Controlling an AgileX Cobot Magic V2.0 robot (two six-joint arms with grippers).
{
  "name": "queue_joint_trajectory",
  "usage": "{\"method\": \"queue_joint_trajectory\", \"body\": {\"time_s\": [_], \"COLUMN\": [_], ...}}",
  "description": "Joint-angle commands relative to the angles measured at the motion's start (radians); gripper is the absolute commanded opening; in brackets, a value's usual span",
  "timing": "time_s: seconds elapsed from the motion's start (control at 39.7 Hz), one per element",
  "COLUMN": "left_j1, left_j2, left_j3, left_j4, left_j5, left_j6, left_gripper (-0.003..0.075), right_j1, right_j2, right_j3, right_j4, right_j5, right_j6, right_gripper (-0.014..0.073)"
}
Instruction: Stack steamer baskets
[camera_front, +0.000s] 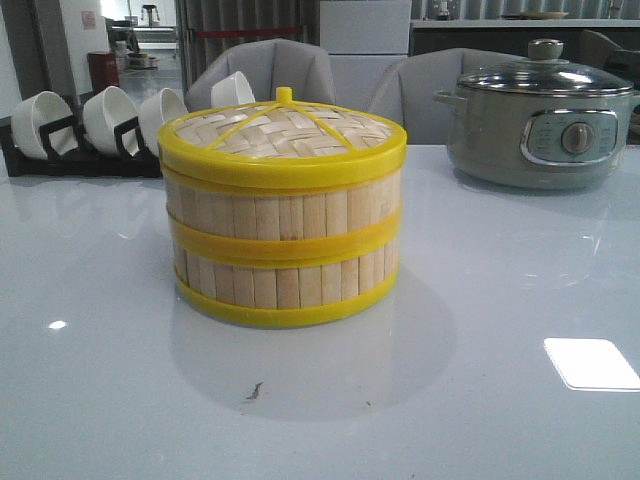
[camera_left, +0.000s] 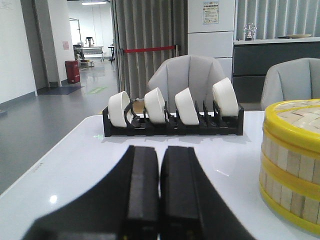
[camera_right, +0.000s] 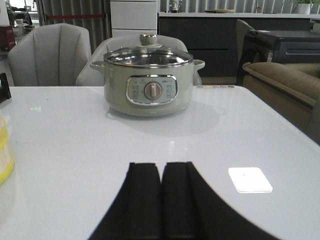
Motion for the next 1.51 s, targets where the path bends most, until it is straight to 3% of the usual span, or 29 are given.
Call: {"method": "queue_joint_trajectory", "body": {"time_s": [0.0,0.45,0.7,1.49], "left_j1": [0.001,0.001,0.001,0.001], "left_j2": [-0.013,-0.013,-0.013,-0.013], "left_j3": [0.001,0.001,0.001,0.001], "left_j4": [-0.001,-0.001,-0.001,-0.001], "left_j5": [-0.083,-0.083,-0.083,-0.083], "left_j6": [-0.003,-0.003,-0.003,-0.003], "left_gripper": [0.0086,0.0086,0.0086,0.0086], "right_j1": [-0.005,-0.005,-0.004,-0.004], "right_j2": [-0.022,-0.022,-0.022,-0.022], "right_j3": [-0.014,-0.014,-0.014,-0.014], "right_j4": [-0.006,-0.005,0.135,0.137], "right_j5": [-0.053,-0.062,-0.046,-0.046], "right_j6": [0.003,0.003,-0.084,-0.104], "right_gripper": [0.0052,0.0052,0.0052,0.0052]}}
